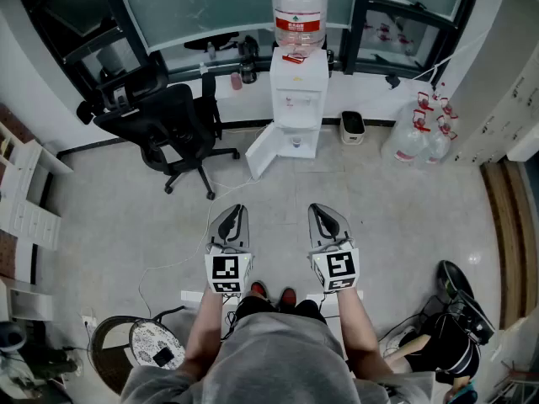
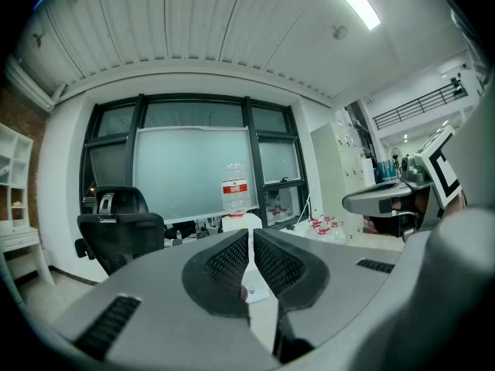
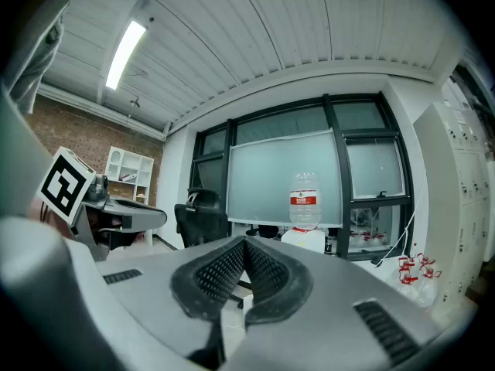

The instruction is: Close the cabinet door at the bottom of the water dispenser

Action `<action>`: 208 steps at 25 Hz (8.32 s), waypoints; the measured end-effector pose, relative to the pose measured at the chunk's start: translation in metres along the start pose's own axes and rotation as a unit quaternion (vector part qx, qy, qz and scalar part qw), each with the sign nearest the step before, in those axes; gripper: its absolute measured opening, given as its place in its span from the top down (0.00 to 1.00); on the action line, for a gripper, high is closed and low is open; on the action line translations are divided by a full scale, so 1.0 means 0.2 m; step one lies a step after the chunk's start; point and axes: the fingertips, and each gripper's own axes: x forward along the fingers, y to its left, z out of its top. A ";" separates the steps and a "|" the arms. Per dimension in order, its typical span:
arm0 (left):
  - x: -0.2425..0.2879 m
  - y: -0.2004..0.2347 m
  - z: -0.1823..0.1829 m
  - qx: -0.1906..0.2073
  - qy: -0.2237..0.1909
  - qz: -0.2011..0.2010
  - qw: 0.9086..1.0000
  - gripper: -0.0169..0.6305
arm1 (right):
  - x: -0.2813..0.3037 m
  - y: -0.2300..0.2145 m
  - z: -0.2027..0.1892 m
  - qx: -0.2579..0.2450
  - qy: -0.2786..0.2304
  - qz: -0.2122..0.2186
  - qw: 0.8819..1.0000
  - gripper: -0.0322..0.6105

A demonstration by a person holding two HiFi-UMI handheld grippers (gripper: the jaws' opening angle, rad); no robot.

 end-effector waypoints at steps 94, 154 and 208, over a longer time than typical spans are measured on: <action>2.77 1.00 -2.24 -0.108 0.212 0.033 0.971 0.91 | 3.03 -0.71 -2.22 0.069 0.205 0.113 0.970 0.93; 2.82 0.44 -2.97 -0.060 0.311 -0.044 0.947 0.69 | 2.50 -0.98 -2.78 0.123 0.240 0.034 0.962 0.93; 3.65 -0.67 -2.67 -0.003 0.291 -0.159 0.943 0.81 | 2.00 -2.04 -2.93 0.202 0.203 -0.125 0.950 0.93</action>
